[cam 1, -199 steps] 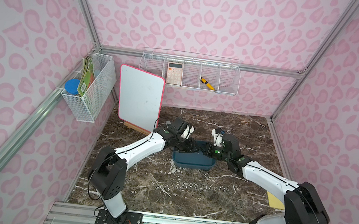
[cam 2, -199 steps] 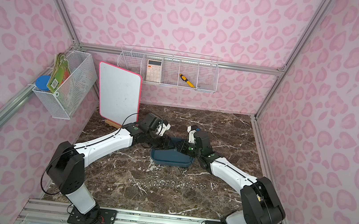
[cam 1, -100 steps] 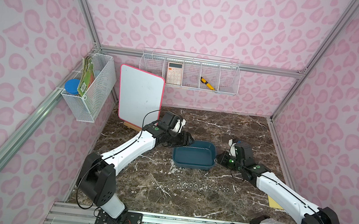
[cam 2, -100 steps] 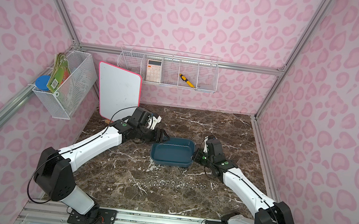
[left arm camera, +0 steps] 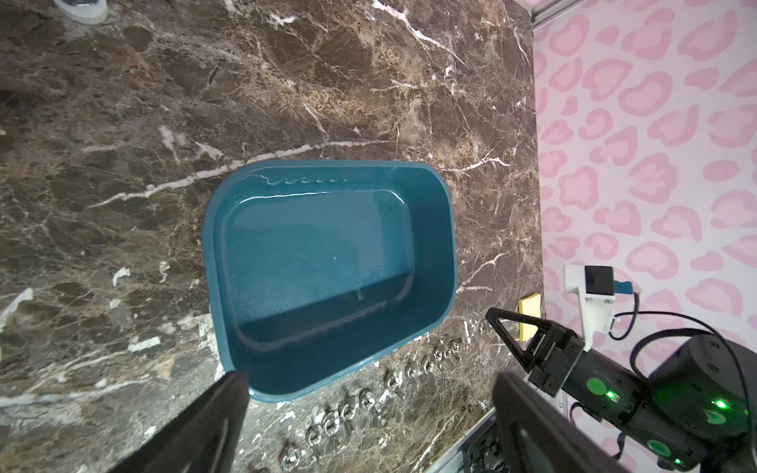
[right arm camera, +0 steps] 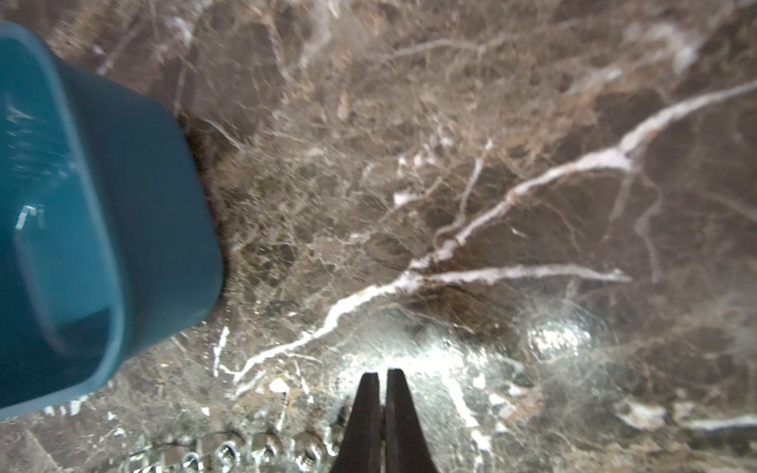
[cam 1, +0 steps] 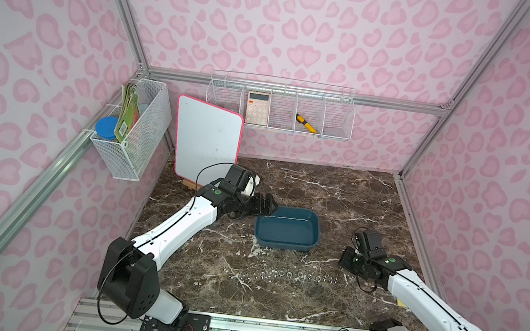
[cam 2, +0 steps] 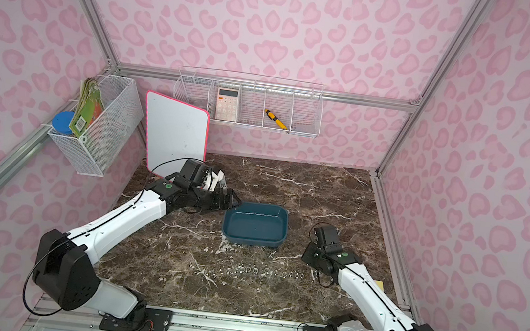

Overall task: Take out the wing nut from the storage box
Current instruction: Place the wing nut at the center of the board.

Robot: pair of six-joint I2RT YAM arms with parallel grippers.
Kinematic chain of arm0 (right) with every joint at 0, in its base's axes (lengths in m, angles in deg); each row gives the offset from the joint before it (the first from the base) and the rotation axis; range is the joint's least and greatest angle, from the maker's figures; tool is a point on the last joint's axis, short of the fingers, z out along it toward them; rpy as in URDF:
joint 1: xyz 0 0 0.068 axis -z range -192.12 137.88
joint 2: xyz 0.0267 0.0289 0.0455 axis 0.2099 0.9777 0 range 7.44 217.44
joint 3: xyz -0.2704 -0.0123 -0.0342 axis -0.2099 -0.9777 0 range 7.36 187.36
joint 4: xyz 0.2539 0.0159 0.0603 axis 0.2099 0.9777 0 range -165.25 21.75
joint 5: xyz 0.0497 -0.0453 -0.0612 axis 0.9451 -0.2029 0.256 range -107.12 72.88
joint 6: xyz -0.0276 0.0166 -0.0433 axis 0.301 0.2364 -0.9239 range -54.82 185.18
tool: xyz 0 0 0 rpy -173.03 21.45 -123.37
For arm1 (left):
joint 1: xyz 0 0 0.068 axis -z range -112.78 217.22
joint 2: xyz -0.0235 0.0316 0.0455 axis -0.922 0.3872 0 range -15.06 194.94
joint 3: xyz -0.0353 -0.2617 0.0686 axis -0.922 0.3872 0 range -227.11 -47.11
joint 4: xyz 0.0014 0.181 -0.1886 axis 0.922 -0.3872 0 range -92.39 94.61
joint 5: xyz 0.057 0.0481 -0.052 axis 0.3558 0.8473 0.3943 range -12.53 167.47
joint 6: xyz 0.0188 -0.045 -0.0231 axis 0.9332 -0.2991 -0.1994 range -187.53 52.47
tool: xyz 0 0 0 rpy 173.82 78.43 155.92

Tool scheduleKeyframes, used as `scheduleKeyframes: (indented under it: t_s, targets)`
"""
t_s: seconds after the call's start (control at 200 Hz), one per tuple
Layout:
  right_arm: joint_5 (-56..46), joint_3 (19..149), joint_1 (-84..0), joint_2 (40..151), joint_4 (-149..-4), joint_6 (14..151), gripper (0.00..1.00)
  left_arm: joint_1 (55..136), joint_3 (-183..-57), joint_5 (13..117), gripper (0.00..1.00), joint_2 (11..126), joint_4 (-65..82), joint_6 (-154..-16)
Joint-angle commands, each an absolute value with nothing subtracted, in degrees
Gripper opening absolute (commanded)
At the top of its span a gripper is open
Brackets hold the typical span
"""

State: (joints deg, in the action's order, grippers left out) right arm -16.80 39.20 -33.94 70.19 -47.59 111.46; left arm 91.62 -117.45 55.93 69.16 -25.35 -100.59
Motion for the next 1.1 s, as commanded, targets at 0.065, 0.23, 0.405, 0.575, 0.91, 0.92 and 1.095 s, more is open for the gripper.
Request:
scheduleKeyframes:
  t_s: [0.065, 0.23, 0.405, 0.575, 0.91, 0.92, 1.095]
  targets:
    - [-17.3, 37.7, -33.9, 71.4, -45.4, 112.6, 0.0, 91.5, -117.3, 56.9, 0.98, 68.5, -26.2, -100.7]
    - [-16.5, 36.6, -33.9, 72.4, -46.3, 112.3, 0.0, 91.4, -117.3, 57.3, 0.98, 68.4, -26.4, -100.8]
    - [-16.2, 35.7, -34.0, 73.9, -47.2, 112.1, 0.0, 91.4, -117.3, 59.2, 0.98, 68.4, -27.1, -101.2]
    - [-16.1, 35.8, -34.0, 74.5, -47.9, 111.9, 0.06, 91.3, -118.0, 61.9, 0.98, 69.2, -29.1, -101.2]
    - [-17.9, 40.3, -35.1, 70.5, -44.6, 110.8, 0.39, 91.2, -120.1, 61.9, 0.9, 73.1, -31.6, -101.3]
    - [-18.0, 40.5, -35.2, 70.3, -44.6, 110.7, 0.4, 91.2, -120.2, 61.9, 0.9, 73.3, -31.8, -101.3]
    - [-19.6, 45.8, -39.4, 67.3, -47.4, 108.9, 0.55, 91.2, -123.6, 65.5, 0.81, 78.6, -36.8, -102.8]
